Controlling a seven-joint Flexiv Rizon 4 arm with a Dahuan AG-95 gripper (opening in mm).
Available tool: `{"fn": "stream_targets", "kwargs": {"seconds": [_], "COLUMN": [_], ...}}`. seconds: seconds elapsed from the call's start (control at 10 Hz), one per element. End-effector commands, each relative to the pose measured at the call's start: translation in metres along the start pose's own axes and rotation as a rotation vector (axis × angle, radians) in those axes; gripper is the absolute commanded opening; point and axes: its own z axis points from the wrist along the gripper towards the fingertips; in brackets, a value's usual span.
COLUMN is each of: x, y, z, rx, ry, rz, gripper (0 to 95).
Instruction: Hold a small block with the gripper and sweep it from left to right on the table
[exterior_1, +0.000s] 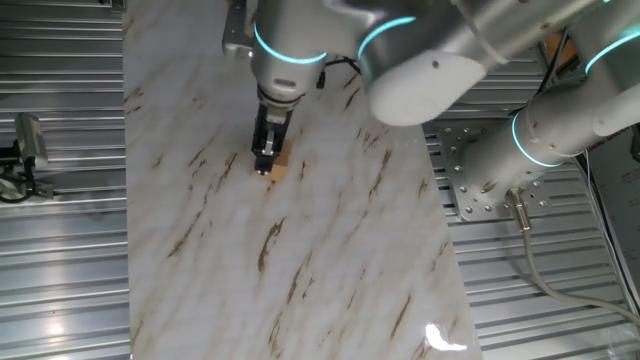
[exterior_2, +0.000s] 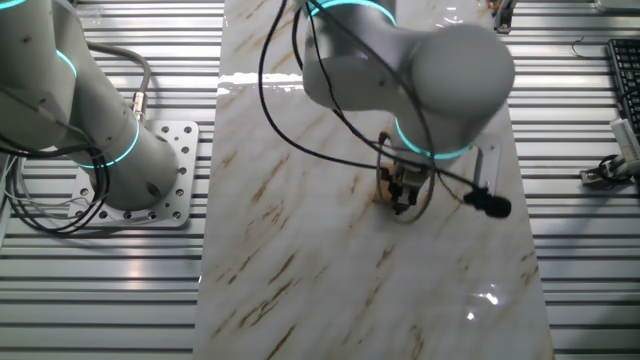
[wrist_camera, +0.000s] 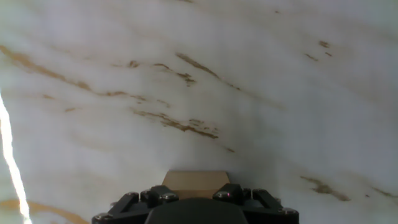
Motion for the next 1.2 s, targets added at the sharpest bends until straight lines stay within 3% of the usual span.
{"fn": "stream_targets", "kwargs": {"seconds": [0.1, 0.4, 0.5, 0.6, 0.9, 1.0, 1.1, 1.2], "x": [-0.0004, -0.0004, -0.0004, -0.0004, -0.0004, -0.0004, -0.0004, -0.0004], "y": [-0.0009, -0.0010, -0.0009, -0.0009, -0.0008, -0.0008, -0.0007, -0.0007], "z": [0.0329, 0.0332, 0.0331, 0.0332, 0.0326, 0.0325, 0.0325, 0.0323], "rx": [0.100, 0.096, 0.135, 0.161, 0.165, 0.133, 0.110, 0.112], "ry": [0.031, 0.019, 0.044, 0.028, 0.038, 0.016, 0.021, 0.030], "rz": [-0.036, -0.030, -0.041, -0.046, -0.043, -0.038, -0.036, -0.036], "gripper": [19.0, 19.0, 19.0, 19.0, 19.0, 19.0, 19.0, 19.0]}}
